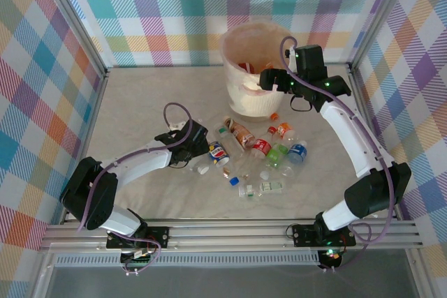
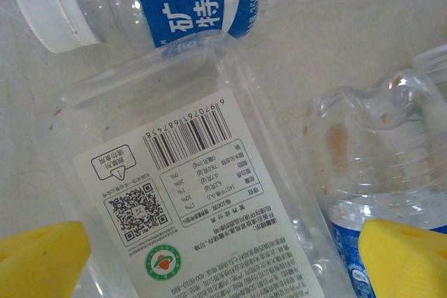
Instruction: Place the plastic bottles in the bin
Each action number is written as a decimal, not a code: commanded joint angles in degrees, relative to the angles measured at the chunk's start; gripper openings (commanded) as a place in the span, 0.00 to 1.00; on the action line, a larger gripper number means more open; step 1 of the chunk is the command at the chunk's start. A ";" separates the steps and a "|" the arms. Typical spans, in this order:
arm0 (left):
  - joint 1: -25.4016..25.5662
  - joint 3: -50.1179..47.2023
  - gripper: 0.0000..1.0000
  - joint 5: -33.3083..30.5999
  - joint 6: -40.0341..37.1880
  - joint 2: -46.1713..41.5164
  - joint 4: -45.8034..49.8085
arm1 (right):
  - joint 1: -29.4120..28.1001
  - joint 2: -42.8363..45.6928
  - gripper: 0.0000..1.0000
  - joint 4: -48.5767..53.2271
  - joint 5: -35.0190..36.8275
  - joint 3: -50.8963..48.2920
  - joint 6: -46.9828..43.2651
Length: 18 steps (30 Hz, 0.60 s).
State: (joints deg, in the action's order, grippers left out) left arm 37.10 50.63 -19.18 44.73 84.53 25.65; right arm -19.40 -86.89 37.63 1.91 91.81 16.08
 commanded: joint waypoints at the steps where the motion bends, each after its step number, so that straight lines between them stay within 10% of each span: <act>1: 0.47 0.19 1.00 1.25 1.14 1.25 6.48 | 0.33 0.41 1.00 -1.68 -0.95 -0.62 0.36; 18: 0.45 2.37 1.00 -0.18 1.05 2.01 13.10 | 0.33 1.03 1.00 -2.07 -1.03 -1.26 0.27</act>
State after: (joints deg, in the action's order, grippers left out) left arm 37.10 51.62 -18.94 45.58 86.52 35.31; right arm -19.40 -86.89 36.86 1.48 90.96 16.08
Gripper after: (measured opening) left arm 0.999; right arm 0.996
